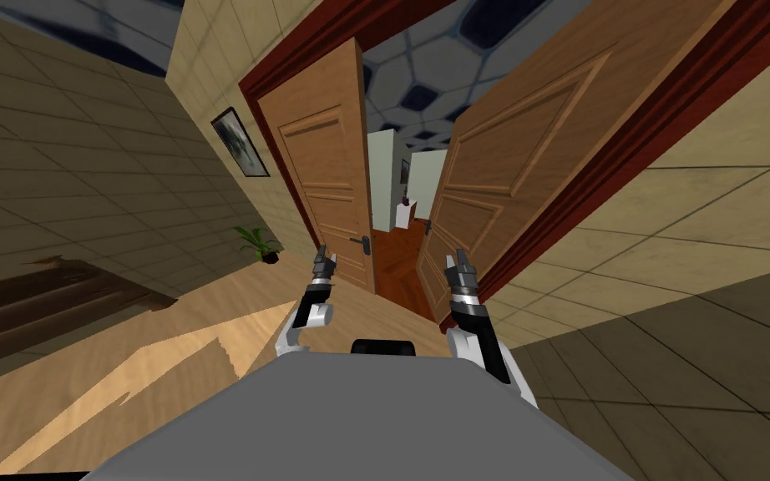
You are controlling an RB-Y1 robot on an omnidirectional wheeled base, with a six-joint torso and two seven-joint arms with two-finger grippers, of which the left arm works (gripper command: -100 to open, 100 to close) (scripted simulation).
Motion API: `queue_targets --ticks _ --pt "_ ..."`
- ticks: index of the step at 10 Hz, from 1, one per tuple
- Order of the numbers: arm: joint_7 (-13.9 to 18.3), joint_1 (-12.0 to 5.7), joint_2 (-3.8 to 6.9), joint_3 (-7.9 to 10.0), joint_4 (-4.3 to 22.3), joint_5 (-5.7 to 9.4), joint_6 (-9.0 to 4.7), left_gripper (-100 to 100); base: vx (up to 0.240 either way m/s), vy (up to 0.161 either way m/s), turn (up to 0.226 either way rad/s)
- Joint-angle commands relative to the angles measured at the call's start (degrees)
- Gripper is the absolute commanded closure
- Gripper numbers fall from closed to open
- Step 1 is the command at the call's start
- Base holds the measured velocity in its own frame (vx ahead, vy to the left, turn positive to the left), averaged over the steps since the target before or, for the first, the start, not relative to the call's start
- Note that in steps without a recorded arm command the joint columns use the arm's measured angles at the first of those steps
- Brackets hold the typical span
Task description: Push the door open
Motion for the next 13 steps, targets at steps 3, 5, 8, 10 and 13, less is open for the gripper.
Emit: queue_targets --ticks 3,5,8,10,13 --pt "-0.8 -3.31 0.13 0.62 5.9 -0.29 0.29 -100 0.037 0.094 -0.144" --pt "-1.3 -5.22 0.07 0.92 9.3 -0.50 0.56 -100 0.033 0.113 -0.145" --pt "-2.1 -8.09 -0.08 1.38 14.4 -0.83 0.97 -100 0.028 0.122 -0.166" --pt "-2.4 -9.02 -0.18 1.52 16.1 -0.93 1.10 -100 0.009 0.078 -0.060" --pt "-3.1 -11.80 -0.48 1.96 21.1 -1.25 1.50 -100 0.016 0.111 -0.155"
